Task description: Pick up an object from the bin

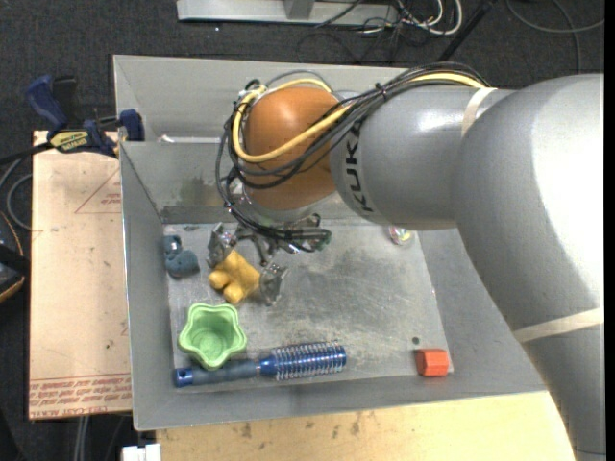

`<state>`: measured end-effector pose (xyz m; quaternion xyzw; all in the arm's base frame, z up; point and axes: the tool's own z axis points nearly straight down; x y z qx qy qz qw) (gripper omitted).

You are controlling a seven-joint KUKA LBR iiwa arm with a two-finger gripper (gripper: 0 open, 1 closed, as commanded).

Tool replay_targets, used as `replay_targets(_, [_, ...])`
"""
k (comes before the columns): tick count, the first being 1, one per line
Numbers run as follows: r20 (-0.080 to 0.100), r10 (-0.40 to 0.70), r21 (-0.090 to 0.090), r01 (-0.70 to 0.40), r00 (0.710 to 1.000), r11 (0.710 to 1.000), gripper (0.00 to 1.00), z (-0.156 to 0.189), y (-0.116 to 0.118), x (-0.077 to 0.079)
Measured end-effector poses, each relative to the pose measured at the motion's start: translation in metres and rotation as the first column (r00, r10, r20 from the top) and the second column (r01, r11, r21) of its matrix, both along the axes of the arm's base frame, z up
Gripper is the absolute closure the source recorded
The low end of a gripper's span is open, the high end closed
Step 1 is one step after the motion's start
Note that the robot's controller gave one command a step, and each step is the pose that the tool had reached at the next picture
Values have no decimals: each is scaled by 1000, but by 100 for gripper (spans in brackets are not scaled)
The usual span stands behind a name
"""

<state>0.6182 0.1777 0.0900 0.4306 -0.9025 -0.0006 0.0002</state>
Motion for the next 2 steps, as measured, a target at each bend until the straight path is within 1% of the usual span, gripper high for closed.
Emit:
replay_targets(1, [3,2,2,-2,1000,1000,100,4,2,0])
replay_targets(2, [12,48,5,-48,999,999,100,123,43,-16])
